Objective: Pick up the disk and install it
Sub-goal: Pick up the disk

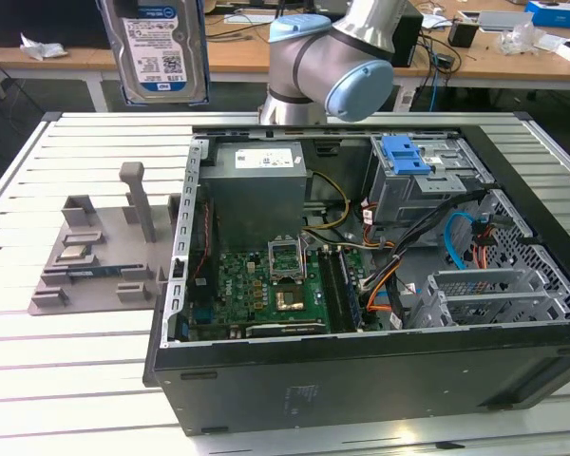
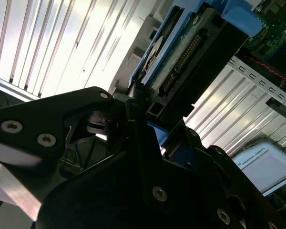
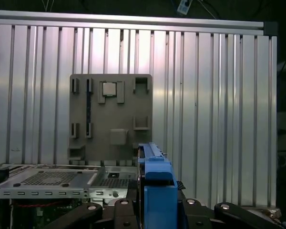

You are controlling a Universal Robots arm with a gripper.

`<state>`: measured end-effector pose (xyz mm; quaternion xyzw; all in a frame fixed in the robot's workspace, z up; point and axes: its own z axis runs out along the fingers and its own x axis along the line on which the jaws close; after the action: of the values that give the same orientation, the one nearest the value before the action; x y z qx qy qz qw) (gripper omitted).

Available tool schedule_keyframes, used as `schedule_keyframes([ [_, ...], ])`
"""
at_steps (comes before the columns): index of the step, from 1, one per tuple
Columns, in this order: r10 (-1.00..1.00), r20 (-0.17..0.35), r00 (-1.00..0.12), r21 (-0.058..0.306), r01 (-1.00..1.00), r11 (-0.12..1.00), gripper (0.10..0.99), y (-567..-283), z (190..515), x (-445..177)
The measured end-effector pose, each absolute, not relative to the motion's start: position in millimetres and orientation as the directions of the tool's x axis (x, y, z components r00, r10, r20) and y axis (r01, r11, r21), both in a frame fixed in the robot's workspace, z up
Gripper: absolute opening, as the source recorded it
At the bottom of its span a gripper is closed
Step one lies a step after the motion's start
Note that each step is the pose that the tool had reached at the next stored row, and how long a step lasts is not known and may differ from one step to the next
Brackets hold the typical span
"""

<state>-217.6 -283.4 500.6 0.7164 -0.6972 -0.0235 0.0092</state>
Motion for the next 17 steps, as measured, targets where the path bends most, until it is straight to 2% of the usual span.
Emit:
schedule_keyframes([
  [17,-0.999,-0.021,0.027,0.047,-0.998,-0.028,0.369,-283,501,-132],
])
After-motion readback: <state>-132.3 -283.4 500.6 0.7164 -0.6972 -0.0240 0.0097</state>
